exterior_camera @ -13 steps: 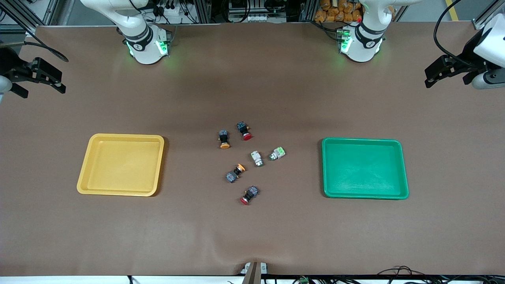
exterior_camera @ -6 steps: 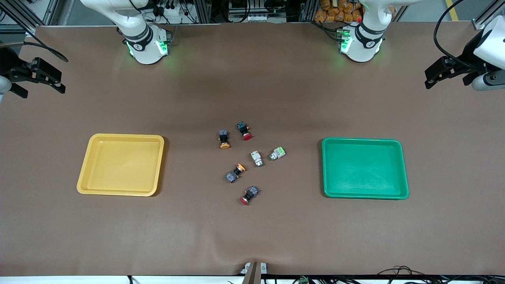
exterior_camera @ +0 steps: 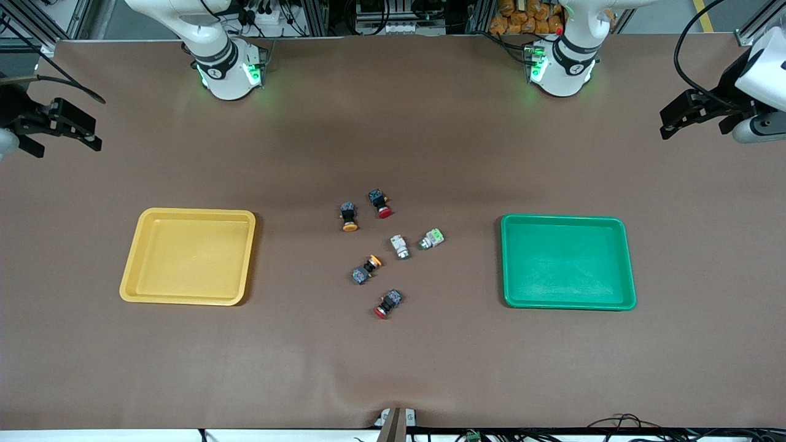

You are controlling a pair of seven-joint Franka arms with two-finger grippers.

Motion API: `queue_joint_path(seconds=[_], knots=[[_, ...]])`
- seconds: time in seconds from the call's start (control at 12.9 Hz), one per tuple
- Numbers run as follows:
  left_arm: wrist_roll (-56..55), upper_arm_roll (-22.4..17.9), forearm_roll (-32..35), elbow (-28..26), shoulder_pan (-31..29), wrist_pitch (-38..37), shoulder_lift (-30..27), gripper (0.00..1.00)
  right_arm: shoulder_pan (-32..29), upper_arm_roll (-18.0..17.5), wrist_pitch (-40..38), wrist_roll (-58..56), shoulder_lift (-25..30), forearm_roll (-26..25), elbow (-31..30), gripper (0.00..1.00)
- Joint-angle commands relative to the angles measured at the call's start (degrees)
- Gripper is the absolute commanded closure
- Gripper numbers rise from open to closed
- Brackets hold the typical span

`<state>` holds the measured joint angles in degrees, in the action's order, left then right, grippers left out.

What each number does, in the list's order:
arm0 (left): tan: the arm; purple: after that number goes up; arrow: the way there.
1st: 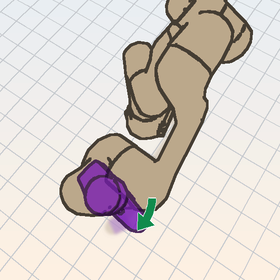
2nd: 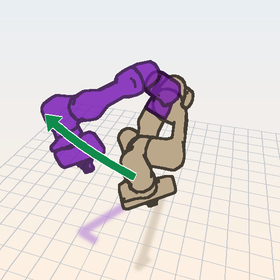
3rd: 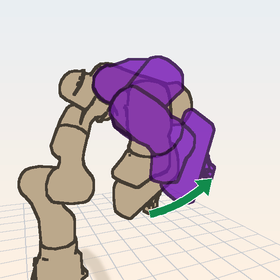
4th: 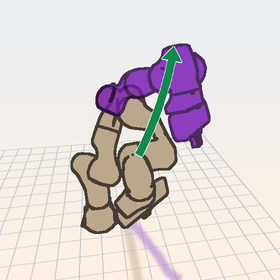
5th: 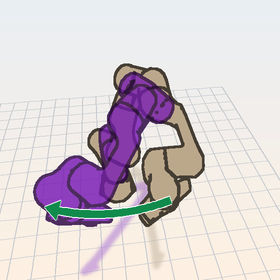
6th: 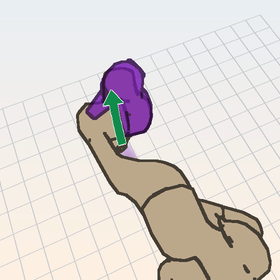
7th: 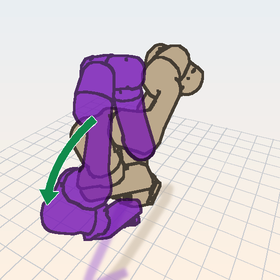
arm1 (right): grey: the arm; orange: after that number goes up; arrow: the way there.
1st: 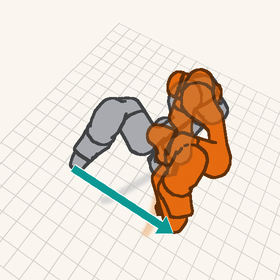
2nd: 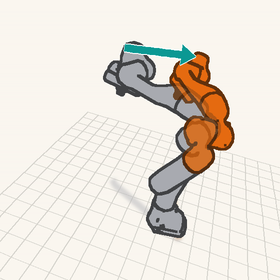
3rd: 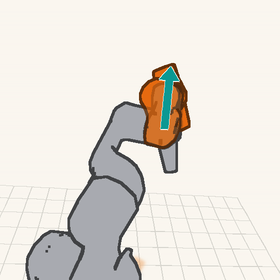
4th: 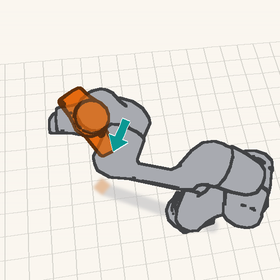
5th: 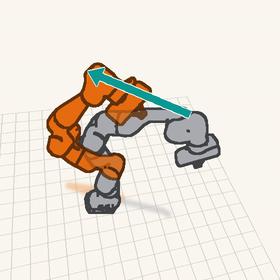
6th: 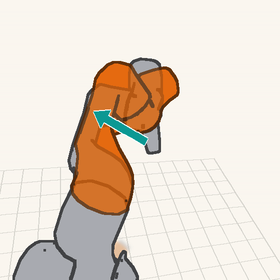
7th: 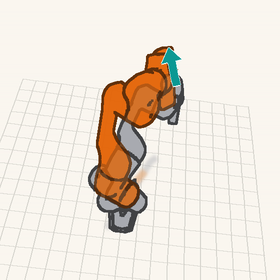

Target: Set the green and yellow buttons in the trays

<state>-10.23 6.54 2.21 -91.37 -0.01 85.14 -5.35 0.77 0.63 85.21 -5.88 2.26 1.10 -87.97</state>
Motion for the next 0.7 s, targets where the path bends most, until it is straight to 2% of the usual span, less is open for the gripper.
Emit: queue_joint_path(seconds=[0.0,0.23,0.62], knots=[[0.83,0.32,-0.89,0.85,-0.17,-0.59,0.42,0.0,-0.86,-0.45,-0.66,-0.44,-0.59,0.04,1.22,0.0],[0.83,0.41,-0.89,0.41,-0.08,-0.67,0.25,0.0,-0.95,-0.37,0.04,-0.36,-3.21,-0.92,1.31,0.0],[0.83,0.58,-0.89,-0.91,0.27,-0.59,0.51,0.0,-1.3,-0.37,0.4,-0.01,-10.78,-4.08,1.31,0.0]])
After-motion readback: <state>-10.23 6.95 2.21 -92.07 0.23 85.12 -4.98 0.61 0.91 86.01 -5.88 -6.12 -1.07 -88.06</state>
